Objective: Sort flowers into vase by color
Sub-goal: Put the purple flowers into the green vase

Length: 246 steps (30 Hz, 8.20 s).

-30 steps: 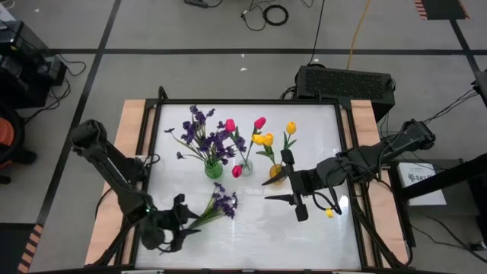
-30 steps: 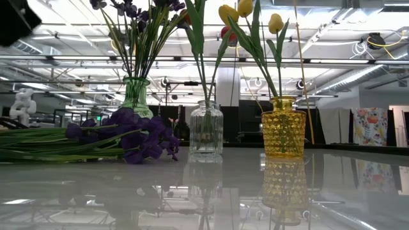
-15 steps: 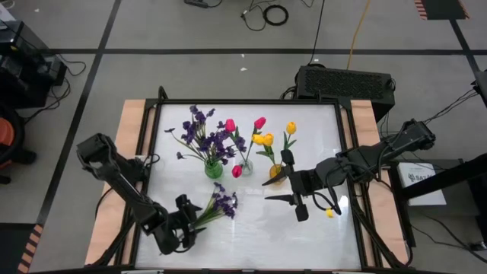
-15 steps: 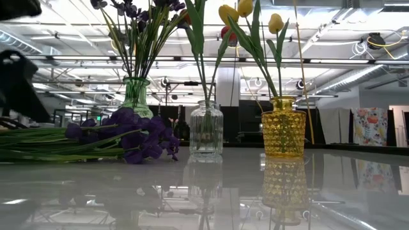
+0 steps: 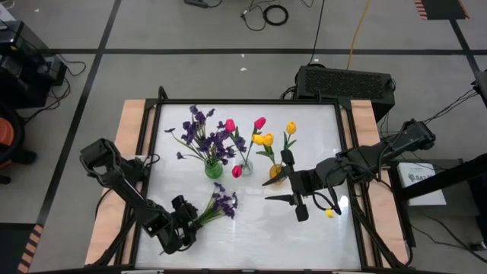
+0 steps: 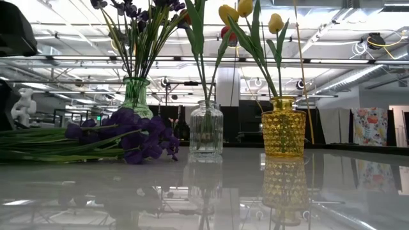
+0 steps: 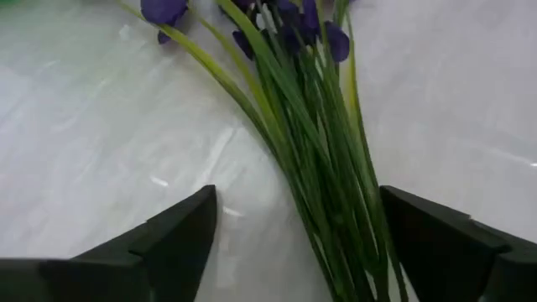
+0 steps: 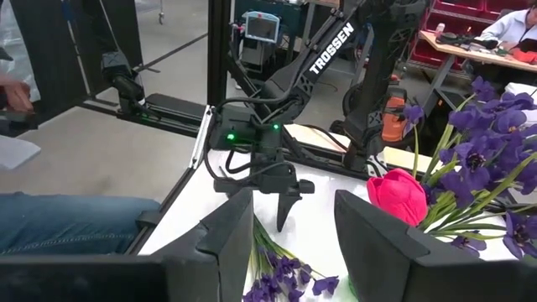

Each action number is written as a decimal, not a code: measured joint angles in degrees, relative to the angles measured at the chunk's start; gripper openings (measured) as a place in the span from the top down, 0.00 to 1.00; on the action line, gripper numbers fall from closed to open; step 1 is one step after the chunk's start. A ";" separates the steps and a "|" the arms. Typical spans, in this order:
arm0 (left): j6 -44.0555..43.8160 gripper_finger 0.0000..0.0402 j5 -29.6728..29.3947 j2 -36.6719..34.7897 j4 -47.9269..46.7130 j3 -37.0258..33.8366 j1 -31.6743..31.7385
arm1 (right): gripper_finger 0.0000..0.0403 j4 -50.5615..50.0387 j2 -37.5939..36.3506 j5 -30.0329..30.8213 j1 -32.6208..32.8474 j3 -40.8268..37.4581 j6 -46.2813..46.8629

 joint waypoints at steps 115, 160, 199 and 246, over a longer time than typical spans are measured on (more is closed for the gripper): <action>101.74 0.50 5.62 -20.90 75.61 7.75 16.61 | 0.99 33.67 19.00 5.75 -1.81 0.09 -5.60; 93.80 0.93 1.88 -22.83 52.43 14.84 14.03 | 0.97 19.69 19.37 5.97 -1.86 5.75 -2.16; 99.45 0.95 -18.80 -40.05 44.82 -9.78 16.04 | 0.62 -8.82 1.05 6.22 7.52 5.75 0.85; 88.77 0.44 -23.58 -39.98 36.54 -9.33 17.93 | 0.62 -9.80 1.07 6.23 7.50 5.75 -0.68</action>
